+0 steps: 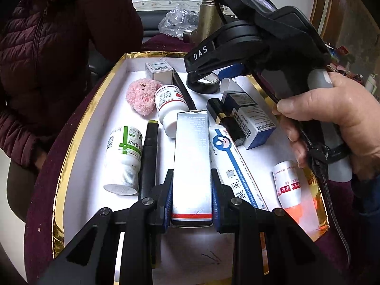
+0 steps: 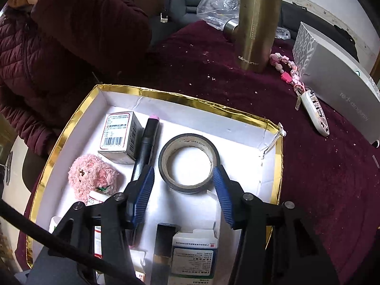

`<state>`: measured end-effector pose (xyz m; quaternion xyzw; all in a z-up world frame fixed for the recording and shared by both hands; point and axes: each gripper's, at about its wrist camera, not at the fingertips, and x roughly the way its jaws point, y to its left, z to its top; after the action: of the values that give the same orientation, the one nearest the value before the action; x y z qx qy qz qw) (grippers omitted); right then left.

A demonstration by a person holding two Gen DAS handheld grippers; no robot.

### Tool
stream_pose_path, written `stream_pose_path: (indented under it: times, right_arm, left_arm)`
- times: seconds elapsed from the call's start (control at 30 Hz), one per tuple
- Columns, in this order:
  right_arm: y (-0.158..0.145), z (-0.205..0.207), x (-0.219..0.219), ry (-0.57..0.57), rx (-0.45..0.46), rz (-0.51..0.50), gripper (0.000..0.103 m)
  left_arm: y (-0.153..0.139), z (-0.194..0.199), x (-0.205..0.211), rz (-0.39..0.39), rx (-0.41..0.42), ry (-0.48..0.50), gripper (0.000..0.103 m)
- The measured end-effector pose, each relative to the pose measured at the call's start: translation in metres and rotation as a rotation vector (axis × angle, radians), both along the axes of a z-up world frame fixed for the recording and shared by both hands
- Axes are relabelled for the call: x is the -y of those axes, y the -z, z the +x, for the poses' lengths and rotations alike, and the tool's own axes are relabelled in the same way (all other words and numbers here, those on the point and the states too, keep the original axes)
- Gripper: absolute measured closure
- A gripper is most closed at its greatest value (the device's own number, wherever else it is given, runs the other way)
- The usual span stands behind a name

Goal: Organize objects
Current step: 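Open the left gripper to set the box in the tray while the right releases the tape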

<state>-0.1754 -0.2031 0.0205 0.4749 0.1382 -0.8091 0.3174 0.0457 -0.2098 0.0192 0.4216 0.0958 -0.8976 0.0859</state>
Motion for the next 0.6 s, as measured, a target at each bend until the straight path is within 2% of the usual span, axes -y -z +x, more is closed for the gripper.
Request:
stream_pose_path:
  times: [0.6]
  right_arm:
    - [-0.001, 0.007, -0.004, 0.014, 0.001, -0.013, 0.052]
  left_arm:
    - [0.005, -0.016, 0.004, -0.037, 0.012, -0.019, 0.078]
